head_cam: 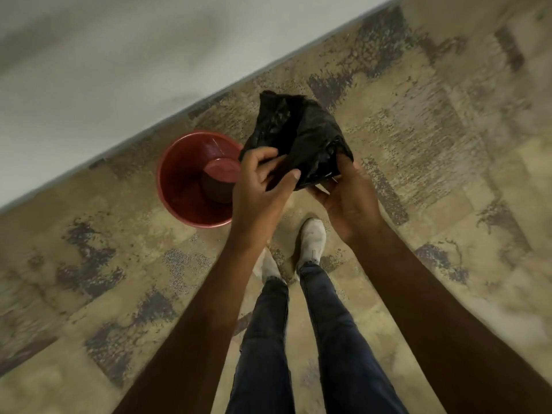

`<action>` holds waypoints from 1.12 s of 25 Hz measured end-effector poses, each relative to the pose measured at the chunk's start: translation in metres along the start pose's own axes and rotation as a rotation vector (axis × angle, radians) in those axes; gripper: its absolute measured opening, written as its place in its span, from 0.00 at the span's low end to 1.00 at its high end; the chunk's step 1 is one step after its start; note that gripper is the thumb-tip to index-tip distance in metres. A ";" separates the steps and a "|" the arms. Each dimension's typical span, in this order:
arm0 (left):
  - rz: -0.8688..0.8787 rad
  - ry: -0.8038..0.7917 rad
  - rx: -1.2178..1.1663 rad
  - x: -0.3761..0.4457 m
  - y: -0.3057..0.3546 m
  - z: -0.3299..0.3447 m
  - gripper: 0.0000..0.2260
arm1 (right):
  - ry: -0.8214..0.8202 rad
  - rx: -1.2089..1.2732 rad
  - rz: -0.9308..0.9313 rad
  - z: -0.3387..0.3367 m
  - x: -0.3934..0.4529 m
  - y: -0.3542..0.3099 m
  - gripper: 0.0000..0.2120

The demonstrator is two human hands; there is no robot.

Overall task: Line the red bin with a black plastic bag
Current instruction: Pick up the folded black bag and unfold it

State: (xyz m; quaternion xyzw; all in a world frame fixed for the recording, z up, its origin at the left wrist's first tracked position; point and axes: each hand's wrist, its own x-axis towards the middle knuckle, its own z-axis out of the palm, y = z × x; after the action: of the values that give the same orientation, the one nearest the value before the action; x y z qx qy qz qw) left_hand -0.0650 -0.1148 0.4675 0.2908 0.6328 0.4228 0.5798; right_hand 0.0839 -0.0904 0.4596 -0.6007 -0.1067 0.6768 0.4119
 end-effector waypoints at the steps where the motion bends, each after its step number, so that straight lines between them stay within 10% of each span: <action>1: 0.029 -0.015 0.121 -0.004 0.004 -0.005 0.14 | -0.006 0.006 -0.003 0.002 -0.009 -0.001 0.16; 13: 0.135 0.270 0.251 -0.028 0.056 -0.046 0.07 | 0.006 -0.245 -0.160 0.004 -0.072 -0.026 0.08; 22: 0.066 0.066 0.213 -0.016 0.104 -0.067 0.07 | 0.052 -1.362 -0.493 -0.041 -0.049 -0.070 0.12; 28: -0.066 -0.118 0.289 -0.018 0.111 -0.066 0.08 | 0.321 -1.267 -0.663 -0.042 -0.039 -0.078 0.14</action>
State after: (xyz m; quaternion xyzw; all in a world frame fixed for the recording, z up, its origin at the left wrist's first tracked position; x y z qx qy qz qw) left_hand -0.1403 -0.0904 0.5709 0.3745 0.6611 0.2901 0.5819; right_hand 0.1528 -0.0820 0.5267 -0.7516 -0.5921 0.2289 0.1792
